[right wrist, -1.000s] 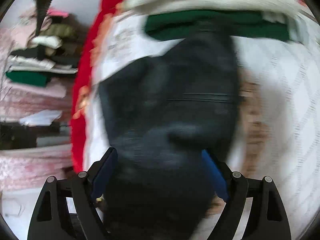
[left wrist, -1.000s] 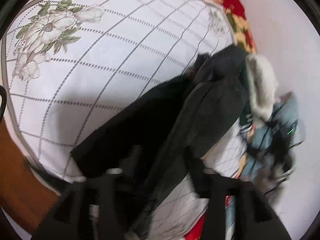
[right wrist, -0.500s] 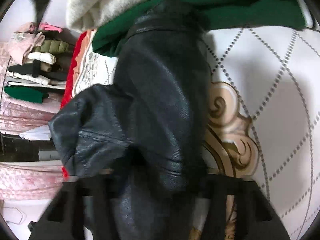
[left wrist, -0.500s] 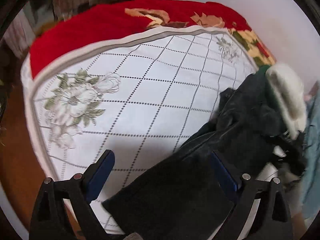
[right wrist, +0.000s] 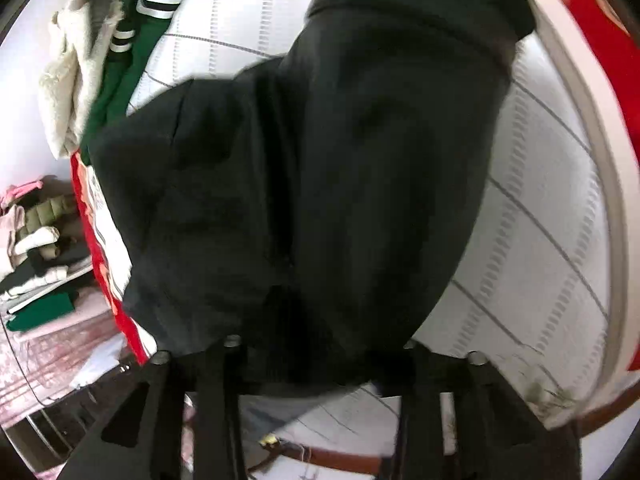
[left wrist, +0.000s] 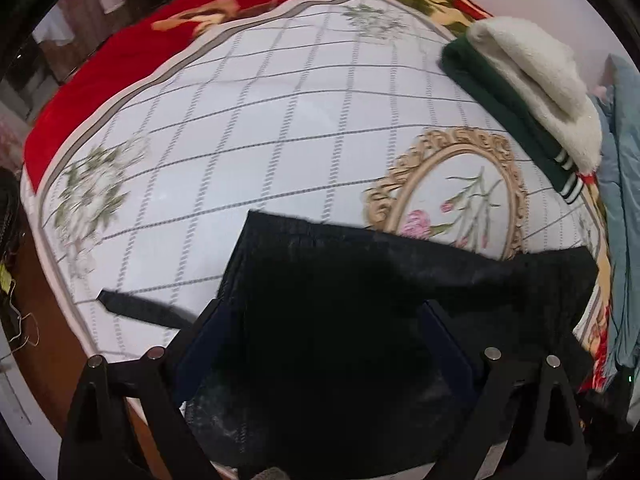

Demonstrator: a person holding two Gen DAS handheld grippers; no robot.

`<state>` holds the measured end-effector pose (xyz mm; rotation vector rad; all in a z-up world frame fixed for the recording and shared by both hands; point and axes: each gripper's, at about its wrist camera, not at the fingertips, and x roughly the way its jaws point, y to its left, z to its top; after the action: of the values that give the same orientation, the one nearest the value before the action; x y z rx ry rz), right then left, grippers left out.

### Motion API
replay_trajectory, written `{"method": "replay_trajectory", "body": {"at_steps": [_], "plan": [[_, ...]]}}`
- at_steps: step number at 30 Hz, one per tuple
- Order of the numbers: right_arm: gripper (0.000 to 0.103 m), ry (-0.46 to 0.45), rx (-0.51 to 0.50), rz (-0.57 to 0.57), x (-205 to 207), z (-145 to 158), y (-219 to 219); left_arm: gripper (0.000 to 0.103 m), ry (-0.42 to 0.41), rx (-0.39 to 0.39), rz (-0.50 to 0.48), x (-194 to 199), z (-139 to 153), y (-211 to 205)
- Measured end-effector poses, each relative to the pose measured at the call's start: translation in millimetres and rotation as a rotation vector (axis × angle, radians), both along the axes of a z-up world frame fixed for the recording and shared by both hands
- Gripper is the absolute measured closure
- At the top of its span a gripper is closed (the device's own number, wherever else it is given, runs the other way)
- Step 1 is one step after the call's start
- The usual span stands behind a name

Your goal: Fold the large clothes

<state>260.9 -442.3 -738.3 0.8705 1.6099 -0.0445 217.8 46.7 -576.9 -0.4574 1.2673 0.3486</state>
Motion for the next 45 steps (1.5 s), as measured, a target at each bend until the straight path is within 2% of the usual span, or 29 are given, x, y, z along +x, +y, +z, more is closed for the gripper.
{"method": "replay_trajectory", "body": {"at_steps": [1, 2, 5, 6, 7, 9, 10, 11, 13, 15, 17, 18, 20, 22, 24, 26, 27, 30, 32, 35, 36, 37, 39, 40, 42, 45], "plan": [[0.047, -0.018, -0.064, 0.053, -2, 9, -2, 0.007, -0.003, 0.015, -0.008, 5, 1, -4], [0.047, -0.043, -0.113, 0.094, -4, 20, -3, 0.007, -0.011, 0.032, -0.022, 12, 3, -10], [0.047, -0.089, -0.234, 0.132, -8, 54, -10, 0.007, -0.032, 0.077, -0.096, 36, -5, -29], [0.047, -0.132, -0.301, 0.135, -8, 74, -10, 0.007, -0.011, 0.092, -0.113, 45, -15, -33], [0.047, -0.181, -0.325, 0.145, -4, 88, -7, 0.007, 0.015, 0.104, -0.12, 54, -24, -35], [0.05, -0.256, -0.325, 0.192, 13, 106, 8, 0.007, 0.075, 0.125, -0.124, 70, -51, -34], [0.074, -0.311, -0.293, 0.242, 28, 109, 22, 0.007, 0.092, 0.133, -0.12, 75, -60, -33], [0.093, -0.338, -0.259, 0.277, 44, 108, 36, 0.007, 0.117, 0.142, -0.116, 80, -72, -31], [0.093, -0.352, -0.184, 0.345, 75, 92, 62, 0.007, 0.152, 0.156, -0.115, 88, -88, -26], [0.094, -0.309, -0.121, 0.411, 101, 67, 96, 0.007, 0.151, 0.162, -0.115, 90, -92, -23], [0.097, -0.249, -0.15, 0.458, 119, 46, 119, 0.007, 0.147, 0.145, -0.104, 88, -88, -19], [0.103, -0.203, -0.21, 0.492, 129, 28, 123, 0.007, 0.14, 0.14, -0.096, 87, -85, -17], [0.103, -0.142, -0.213, 0.452, 137, 1, 107, 0.007, 0.109, 0.128, -0.076, 80, -69, -11], [0.103, -0.077, -0.17, 0.352, 146, -17, 87, 0.007, 0.087, 0.136, -0.051, 71, -50, -8], [0.103, -0.054, -0.149, 0.361, 150, -14, 82, 0.007, 0.066, 0.145, -0.032, 63, -32, -7], [0.103, -0.081, -0.134, 0.391, 146, 2, 74, 0.007, 0.047, 0.137, -0.021, 53, -14, -13], [0.099, -0.097, -0.133, 0.404, 145, 11, 73, 0.007, 0.032, 0.123, -0.024, 46, -5, -19], [0.096, -0.162, -0.121, 0.449, 121, 48, 62, 0.007, 0.036, 0.086, -0.049, 34, -3, -41], [0.096, -0.153, -0.096, 0.505, 106, 54, 70, 0.007, 0.051, 0.07, -0.071, 28, -11, -60], [0.096, -0.083, -0.116, 0.609, 85, 35, 96, 0.007, 0.097, 0.042, -0.096, 37, -35, -87], [0.096, -0.045, -0.131, 0.626, 80, 15, 103, 0.007, 0.108, 0.05, -0.107, 39, -46, -95], [0.101, -0.03, -0.155, 0.638, 78, -1, 109, 0.007, 0.12, 0.063, -0.117, 39, -55, -99], [0.101, -0.004, -0.173, 0.616, 82, -25, 112, 0.006, 0.162, 0.073, -0.127, 43, -75, -105], [0.101, 0.021, -0.172, 0.588, 85, -26, 110, 0.004, 0.159, 0.075, -0.116, 45, -80, -104], [0.101, 0.033, -0.174, 0.613, 86, -23, 112, 0.004, 0.167, 0.064, -0.102, 48, -82, -101], [0.096, -0.053, -0.075, 0.567, 74, -3, 89, 0.004, 0.15, 0.06, -0.104, 48, -63, -102]]}}
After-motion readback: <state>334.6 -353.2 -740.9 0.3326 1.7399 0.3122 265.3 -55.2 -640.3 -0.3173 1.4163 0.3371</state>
